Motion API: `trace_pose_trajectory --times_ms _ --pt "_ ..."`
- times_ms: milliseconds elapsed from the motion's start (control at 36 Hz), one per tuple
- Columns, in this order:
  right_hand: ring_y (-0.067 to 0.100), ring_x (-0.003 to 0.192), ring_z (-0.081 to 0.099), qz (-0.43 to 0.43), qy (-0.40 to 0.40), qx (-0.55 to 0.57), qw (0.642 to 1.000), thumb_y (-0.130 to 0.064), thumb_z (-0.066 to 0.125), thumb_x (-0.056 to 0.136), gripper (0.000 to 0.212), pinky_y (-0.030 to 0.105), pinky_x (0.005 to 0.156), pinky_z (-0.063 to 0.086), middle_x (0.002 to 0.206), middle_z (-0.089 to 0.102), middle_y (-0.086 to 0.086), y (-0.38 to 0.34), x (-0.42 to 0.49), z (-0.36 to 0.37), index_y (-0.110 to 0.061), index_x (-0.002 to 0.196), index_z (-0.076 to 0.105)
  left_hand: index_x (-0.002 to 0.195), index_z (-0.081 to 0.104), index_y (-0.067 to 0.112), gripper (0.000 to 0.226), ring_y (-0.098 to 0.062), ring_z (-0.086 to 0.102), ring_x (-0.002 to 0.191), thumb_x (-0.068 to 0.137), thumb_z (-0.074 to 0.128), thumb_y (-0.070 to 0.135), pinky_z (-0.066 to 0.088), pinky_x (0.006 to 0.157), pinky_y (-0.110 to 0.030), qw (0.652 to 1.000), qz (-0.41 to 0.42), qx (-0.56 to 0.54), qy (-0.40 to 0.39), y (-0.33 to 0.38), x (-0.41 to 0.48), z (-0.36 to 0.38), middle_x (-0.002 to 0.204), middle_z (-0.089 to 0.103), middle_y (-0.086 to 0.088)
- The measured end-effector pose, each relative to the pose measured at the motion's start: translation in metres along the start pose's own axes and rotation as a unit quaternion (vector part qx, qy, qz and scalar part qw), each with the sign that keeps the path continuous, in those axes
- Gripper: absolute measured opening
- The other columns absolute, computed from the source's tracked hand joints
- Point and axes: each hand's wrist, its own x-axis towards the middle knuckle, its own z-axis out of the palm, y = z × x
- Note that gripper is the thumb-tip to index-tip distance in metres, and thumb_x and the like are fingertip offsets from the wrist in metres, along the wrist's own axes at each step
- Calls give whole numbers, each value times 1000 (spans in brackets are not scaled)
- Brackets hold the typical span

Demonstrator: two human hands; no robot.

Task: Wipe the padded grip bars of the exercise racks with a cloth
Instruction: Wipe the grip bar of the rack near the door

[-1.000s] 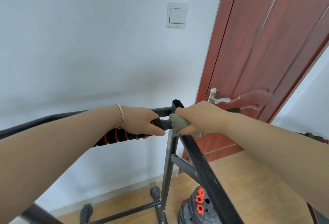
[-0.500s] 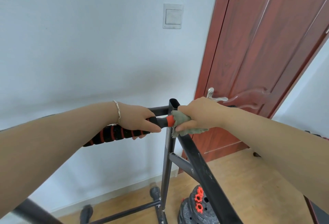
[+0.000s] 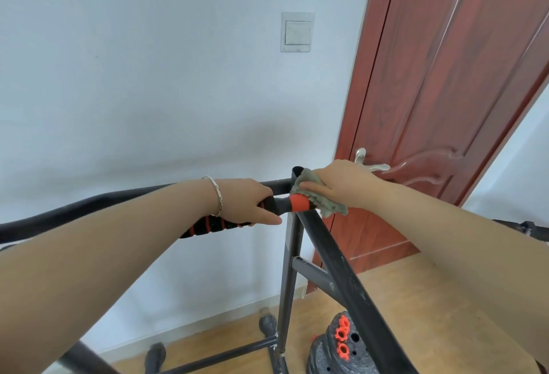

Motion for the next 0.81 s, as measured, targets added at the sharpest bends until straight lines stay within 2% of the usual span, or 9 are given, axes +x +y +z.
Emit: trace_pose_trajectory --times_ms 83,167,333,389,444,500,611,667,806 --pt "4 58 51 -21 30 69 997 -62 45 96 42 34 68 48 56 50 -10 2 -15 11 -27 75 51 87 54 26 44 0 59 61 86 52 70 39 54 -21 999 3 54 7 0 4 14 70 65 11" --pt "5 73 56 -39 28 119 992 -57 63 89 28 35 73 49 77 60 -12 0 -24 18 -29 94 61 85 52 27 47 -5 58 65 85 51 74 39 56 -24 998 -9 63 1 2 7 25 70 62 11" --pt "1 96 47 -50 2 158 986 -59 77 76 67 15 83 39 107 59 -16 3 -32 27 -34 134 53 97 54 28 57 -5 61 69 78 48 82 47 59 -26 999 -30 33 3 1 11 25 78 65 11" --pt "4 102 47 -23 4 155 988 -54 78 76 73 20 86 41 113 56 -16 11 -36 28 -32 139 49 111 49 34 67 -4 65 70 71 43 87 54 66 -28 998 -43 -39 14 4 12 24 85 70 12" --pt "10 102 51 5 21 139 990 -38 76 80 57 28 86 45 113 57 -13 18 -41 29 -28 131 54 118 49 41 72 -3 65 79 68 34 90 54 74 -27 993 -29 -102 54 13 14 21 95 70 16" --pt "13 94 52 25 65 115 991 -27 73 81 36 28 78 44 103 55 -11 21 -45 31 -26 113 56 108 59 45 63 -7 64 87 70 30 88 52 78 -28 986 -12 -137 96 22 19 18 96 68 16" --pt "16 85 48 49 119 109 986 -20 71 78 22 33 71 44 92 53 -4 16 -50 35 -20 95 56 86 70 39 41 -11 68 64 79 49 73 56 55 -30 968 -14 -212 132 36 28 24 77 68 9" --pt "17 84 48 44 120 109 986 -22 70 80 20 32 69 42 90 53 -4 11 -51 36 -19 93 57 82 71 34 29 -12 66 58 83 60 60 54 50 -29 964 -21 -218 148 39 32 27 72 68 8" --pt "15 96 47 59 100 122 986 -33 75 84 31 29 77 38 100 54 -5 6 -50 39 -20 109 62 76 68 34 13 2 56 71 87 68 40 37 61 -16 963 -24 -195 182 31 32 17 74 61 17"
